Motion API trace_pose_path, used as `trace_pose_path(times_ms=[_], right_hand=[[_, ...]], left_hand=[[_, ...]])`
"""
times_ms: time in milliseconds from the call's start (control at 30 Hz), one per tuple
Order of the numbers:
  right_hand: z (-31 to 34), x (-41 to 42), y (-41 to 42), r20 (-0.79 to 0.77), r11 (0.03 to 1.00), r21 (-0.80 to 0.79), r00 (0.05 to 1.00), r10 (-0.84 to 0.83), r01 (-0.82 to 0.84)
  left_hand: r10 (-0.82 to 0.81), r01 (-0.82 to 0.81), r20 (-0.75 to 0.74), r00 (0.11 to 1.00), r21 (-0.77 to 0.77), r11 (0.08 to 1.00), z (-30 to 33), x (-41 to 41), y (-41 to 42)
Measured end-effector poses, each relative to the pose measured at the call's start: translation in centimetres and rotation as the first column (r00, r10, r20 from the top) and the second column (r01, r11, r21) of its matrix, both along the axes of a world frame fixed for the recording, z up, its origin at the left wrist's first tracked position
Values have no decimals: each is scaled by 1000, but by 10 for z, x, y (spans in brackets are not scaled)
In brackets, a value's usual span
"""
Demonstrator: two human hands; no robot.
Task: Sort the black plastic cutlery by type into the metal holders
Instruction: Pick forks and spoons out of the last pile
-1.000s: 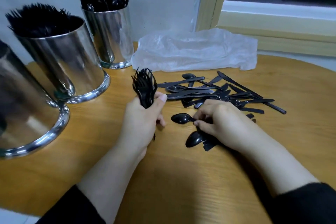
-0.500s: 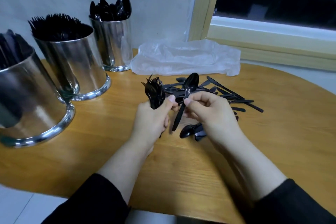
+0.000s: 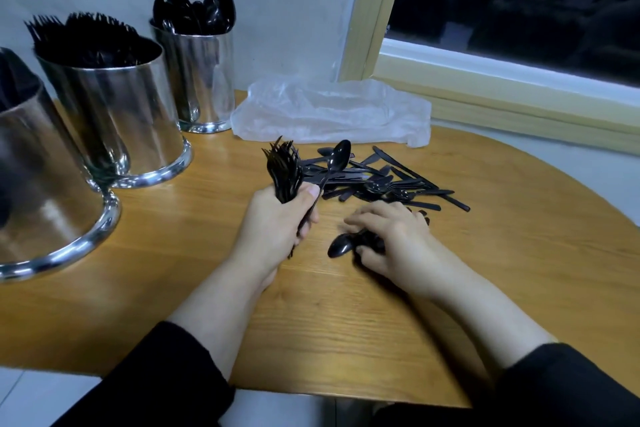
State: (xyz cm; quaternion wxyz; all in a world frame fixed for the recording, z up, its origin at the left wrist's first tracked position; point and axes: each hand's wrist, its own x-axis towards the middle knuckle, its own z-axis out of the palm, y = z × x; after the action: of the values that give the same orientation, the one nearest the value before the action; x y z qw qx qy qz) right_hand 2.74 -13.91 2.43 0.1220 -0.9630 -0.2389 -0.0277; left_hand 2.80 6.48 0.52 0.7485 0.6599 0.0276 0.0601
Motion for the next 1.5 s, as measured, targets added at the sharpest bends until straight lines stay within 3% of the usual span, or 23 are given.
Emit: trace_pose_path(times_ms=[67, 267, 433, 500, 567, 633, 733, 900, 1067, 1300, 1400, 1500], right_hand=[[-7, -2, 0, 8, 997, -66, 1000, 29, -29], [-18, 0, 11, 196, 998, -8, 978, 68, -68], [-19, 7, 16, 264, 996, -24, 961, 87, -83], [-19, 11, 16, 314, 997, 51, 948, 44, -64], [-10, 12, 18, 389, 964, 256, 920, -43, -63], [11, 8, 23, 335, 833, 553, 921, -198, -22], [40, 5, 35, -14, 537, 829, 964, -264, 159], [30, 8, 61, -373, 216, 902, 927, -51, 375], [17, 10, 71, -422, 99, 900, 906, -43, 424], [18, 16, 67, -422, 114, 895, 902, -97, 431], [17, 19, 58, -388, 206, 892, 916, -106, 402], [17, 32, 24, -248, 317, 892, 936, -251, 322]], left_hand=[[6, -6, -2, 1000, -7, 1000, 0, 0, 0], [10, -11, -16, 1000, -65, 998, 2, -1, 0], [46, -46, 0, 999, -58, 997, 3, -2, 3], [84, -84, 8, 996, -62, 995, 3, -1, 4], [104, -103, 3, 995, -71, 992, 4, 0, 5], [98, -97, -1, 995, -60, 993, 4, 0, 5], [73, -73, -9, 997, -1, 997, 4, -1, 2], [23, -23, 3, 1000, 37, 999, 7, -5, -2], [-9, 9, 5, 1000, 37, 999, 8, -6, -3], [-80, 77, 43, 996, 76, 994, 7, -5, -7], [-81, 78, 40, 996, 76, 994, 6, -4, -8], [-46, 45, 29, 999, 39, 998, 5, -3, -8]])
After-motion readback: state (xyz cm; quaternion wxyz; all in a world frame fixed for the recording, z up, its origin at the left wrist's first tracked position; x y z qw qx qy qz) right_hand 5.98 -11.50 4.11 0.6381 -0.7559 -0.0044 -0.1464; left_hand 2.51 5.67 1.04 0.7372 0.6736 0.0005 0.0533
